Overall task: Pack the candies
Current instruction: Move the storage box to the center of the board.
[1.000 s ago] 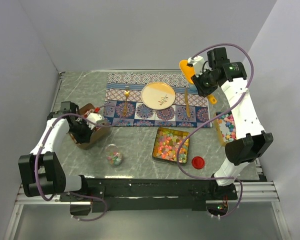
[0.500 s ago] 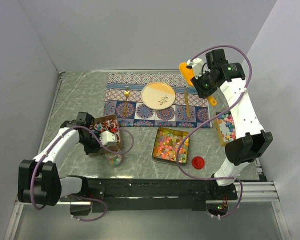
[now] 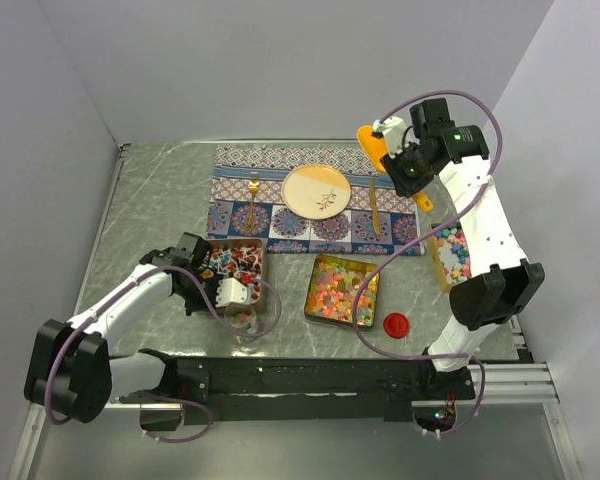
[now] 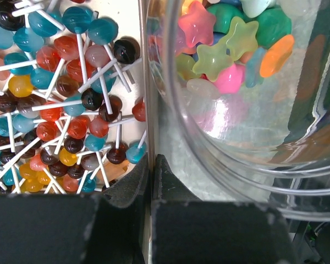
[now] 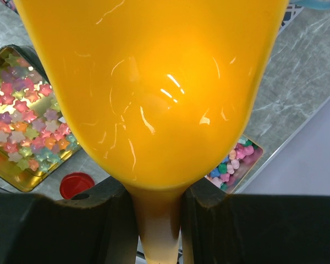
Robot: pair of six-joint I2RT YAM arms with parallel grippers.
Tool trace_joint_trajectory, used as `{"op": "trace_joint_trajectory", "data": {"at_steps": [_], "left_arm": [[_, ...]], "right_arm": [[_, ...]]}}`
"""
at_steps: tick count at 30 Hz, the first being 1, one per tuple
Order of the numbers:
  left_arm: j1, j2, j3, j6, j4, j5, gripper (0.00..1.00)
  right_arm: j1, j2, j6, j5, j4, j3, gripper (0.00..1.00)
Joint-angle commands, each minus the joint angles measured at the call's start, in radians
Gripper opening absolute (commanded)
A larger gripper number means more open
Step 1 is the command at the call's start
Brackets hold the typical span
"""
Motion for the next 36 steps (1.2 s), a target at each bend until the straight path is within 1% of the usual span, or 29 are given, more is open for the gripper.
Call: {"op": "trace_joint_trajectory", "data": {"at_steps": [1,4,8,13,16,18,19,20,22,23,26,28,29,30,32,33,34,36], "left_arm": [[-0.045,0.008,0.027,0.002,0.07,0.057,0.01],[-0.077,0.028,0.035,-0.012,0.075,0.068,0.01],[-0.134,0.06,0.063,-0.068,0.052,0.101,0.01],[-0.171,0.045,0.029,-0.074,0.068,0.094,0.03],[-0.18,0.086,0.059,-0.099,0.088,0.094,0.06],[-0.182,0.123,0.088,-0.136,0.104,0.091,0.1],[-0.183,0.163,0.117,-0.143,0.111,0.086,0.13],[-0.183,0.18,0.131,-0.157,0.114,0.086,0.23],[-0.186,0.212,0.153,-0.16,0.121,0.083,0.32],[-0.188,0.217,0.155,-0.168,0.131,0.079,0.42],[-0.188,0.198,0.162,-0.203,0.13,0.085,0.57],[-0.188,0.137,0.152,-0.206,0.112,0.092,0.62],[-0.186,0.108,0.147,-0.203,0.075,0.091,0.66],[-0.186,0.047,0.141,-0.196,0.053,0.086,0.67],[-0.182,-0.021,0.113,-0.153,0.003,0.057,0.72],[-0.177,-0.088,0.1,-0.138,-0.029,0.039,0.73],[-0.168,-0.122,0.071,-0.118,-0.037,0.019,0.73],[-0.112,-0.203,0.04,-0.105,-0.024,-0.029,0.75]], "right_arm": [[0.01,0.007,-0.006,0.005,0.008,0.024,0.0],[0.011,0.015,-0.009,0.006,0.008,0.027,0.0],[0.01,0.023,-0.012,0.01,0.008,0.034,0.0],[0.01,0.029,-0.014,0.014,0.009,0.037,0.0],[0.01,0.033,-0.014,0.016,0.009,0.041,0.0],[0.01,0.039,-0.014,0.014,0.008,0.044,0.0],[0.011,0.039,-0.014,0.014,0.006,0.047,0.0],[0.011,0.044,-0.014,0.014,0.006,0.049,0.0],[0.013,0.049,-0.012,0.014,0.005,0.055,0.0],[0.014,0.047,-0.012,0.014,0.005,0.057,0.0],[0.017,0.044,-0.014,0.017,0.003,0.061,0.0],[0.017,0.035,-0.017,0.02,0.002,0.058,0.0],[0.017,0.035,-0.017,0.02,0.002,0.057,0.0],[0.016,0.032,-0.018,0.017,0.002,0.055,0.0],[0.016,0.027,-0.021,0.008,-0.001,0.058,0.0],[0.017,0.029,-0.023,0.002,-0.006,0.066,0.0],[0.016,0.027,-0.026,-0.024,-0.009,0.072,0.0],[0.016,0.029,-0.037,-0.064,-0.024,0.093,0.0]]}}
